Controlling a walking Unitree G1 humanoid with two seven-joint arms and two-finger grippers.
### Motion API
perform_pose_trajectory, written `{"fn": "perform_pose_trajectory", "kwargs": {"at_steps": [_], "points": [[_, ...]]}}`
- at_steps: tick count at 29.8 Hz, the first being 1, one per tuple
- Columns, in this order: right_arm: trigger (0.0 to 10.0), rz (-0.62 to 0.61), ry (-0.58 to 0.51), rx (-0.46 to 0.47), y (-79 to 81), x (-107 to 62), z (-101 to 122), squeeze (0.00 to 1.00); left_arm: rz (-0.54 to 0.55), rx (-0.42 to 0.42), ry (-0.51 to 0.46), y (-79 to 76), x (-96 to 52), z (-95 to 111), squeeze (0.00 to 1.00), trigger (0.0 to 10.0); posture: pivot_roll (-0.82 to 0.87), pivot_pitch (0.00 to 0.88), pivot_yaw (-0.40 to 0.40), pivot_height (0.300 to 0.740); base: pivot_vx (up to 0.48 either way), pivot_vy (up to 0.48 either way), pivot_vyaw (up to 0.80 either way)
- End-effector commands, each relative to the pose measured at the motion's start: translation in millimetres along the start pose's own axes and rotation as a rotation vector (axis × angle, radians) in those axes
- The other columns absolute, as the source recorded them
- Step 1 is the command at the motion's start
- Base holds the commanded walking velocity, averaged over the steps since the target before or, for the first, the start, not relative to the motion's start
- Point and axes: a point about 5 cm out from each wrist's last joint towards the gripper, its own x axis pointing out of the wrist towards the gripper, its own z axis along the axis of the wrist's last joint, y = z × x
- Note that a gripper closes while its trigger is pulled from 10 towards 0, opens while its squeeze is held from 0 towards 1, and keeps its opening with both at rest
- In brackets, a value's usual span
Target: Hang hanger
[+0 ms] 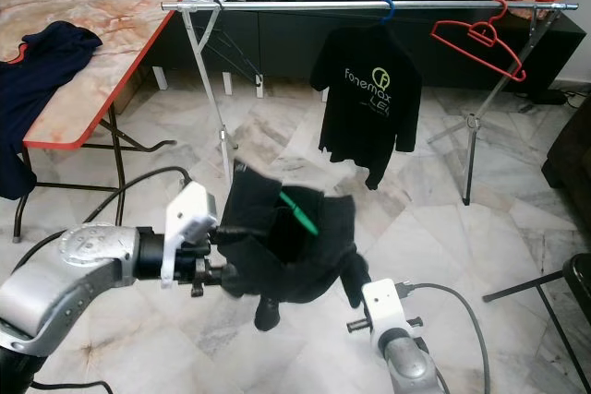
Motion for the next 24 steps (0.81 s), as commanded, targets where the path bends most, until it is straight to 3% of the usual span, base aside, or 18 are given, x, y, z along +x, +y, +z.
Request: {"fn": "perform_pose_trajectory", "kwargs": {"at_steps": [1,4,8,11,15,16,24], "points": [[0.0,-0.006,-0.075,0.044,-2.1,3.1,14,0.00,-0.015,0.012,0.039,-4.1,6.1,-6,1.00,10.0,0.07,0.134,-0.062,0.740,0.000,0.000,0.00],[0.0,0.032,-0.072,0.057,2.6,4.3,15,0.00,-0.008,0.033,0.060,-7.2,15.3,-9,1.00,10.0,0.07,0.135,-0.061,0.740,0.000,0.000,0.00],[0.0,0.113,-0.044,-0.021,11.6,2.6,9,0.00,0.054,0.044,0.059,-2.0,24.2,-10,1.00,10.0,0.07,0.135,-0.062,0.740,0.000,0.000,0.00],[0.0,0.129,-0.041,0.022,12.6,1.9,7,0.00,0.054,0.061,0.073,-3.5,26.9,-12,1.00,10.0,0.07,0.133,-0.061,0.740,0.000,0.000,0.00],[0.0,0.197,-0.020,0.004,17.3,0.7,4,0.00,0.209,0.140,0.146,10.5,34.7,-20,1.00,10.0,0.07,0.128,-0.060,0.740,0.000,0.000,0.00],[0.0,0.205,-0.017,-0.001,18.1,0.5,4,0.00,0.227,0.143,0.158,12.5,35.5,-23,0.00,10.0,0.07,0.128,-0.060,0.740,0.000,0.000,0.00],[0.0,0.198,-0.009,-0.010,14.6,1.2,4,0.00,0.233,0.134,0.192,16.3,20.1,-30,0.00,10.0,0.07,0.118,-0.062,0.740,0.000,0.000,0.00]]}}
